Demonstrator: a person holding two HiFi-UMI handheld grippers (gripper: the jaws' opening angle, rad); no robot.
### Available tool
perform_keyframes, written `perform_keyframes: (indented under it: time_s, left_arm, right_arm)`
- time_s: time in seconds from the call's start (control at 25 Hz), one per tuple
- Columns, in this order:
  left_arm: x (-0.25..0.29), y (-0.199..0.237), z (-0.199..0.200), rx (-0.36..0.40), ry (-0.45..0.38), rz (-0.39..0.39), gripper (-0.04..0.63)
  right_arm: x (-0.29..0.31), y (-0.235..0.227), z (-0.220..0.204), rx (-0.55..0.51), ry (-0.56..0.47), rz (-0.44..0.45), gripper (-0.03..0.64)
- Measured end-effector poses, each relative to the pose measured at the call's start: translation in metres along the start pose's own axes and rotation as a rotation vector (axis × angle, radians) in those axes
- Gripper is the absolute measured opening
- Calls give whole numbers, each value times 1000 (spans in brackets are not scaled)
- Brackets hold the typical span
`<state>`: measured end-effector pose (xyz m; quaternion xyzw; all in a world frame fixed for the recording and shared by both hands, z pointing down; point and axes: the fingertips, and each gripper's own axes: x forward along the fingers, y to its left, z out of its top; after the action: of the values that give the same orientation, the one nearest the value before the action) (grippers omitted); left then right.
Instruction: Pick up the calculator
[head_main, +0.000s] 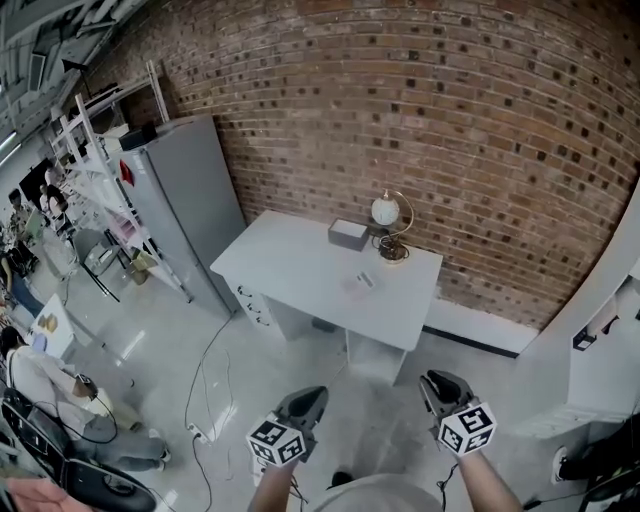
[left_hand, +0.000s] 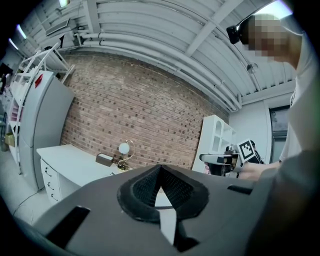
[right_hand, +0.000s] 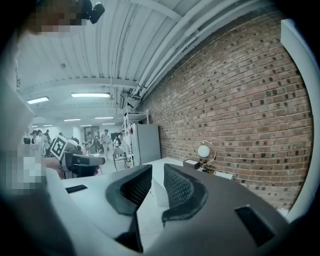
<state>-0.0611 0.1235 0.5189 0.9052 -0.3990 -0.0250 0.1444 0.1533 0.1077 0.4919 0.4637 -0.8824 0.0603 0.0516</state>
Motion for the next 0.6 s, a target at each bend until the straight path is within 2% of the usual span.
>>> perform_keyframes:
  time_s: [0.16, 0.4, 0.6]
  left_arm:
    - [-6, 4, 2, -8, 4, -2, 14]
    - [-17, 17, -3, -23, 12, 5, 14]
    - [-25, 24, -7, -32, 15, -6, 14]
  right_arm:
    - [5, 6, 0, 0, 19, 11, 166]
    - [11, 16, -3, 0, 36, -3, 207]
    - [14, 24, -8, 3, 45, -18, 210]
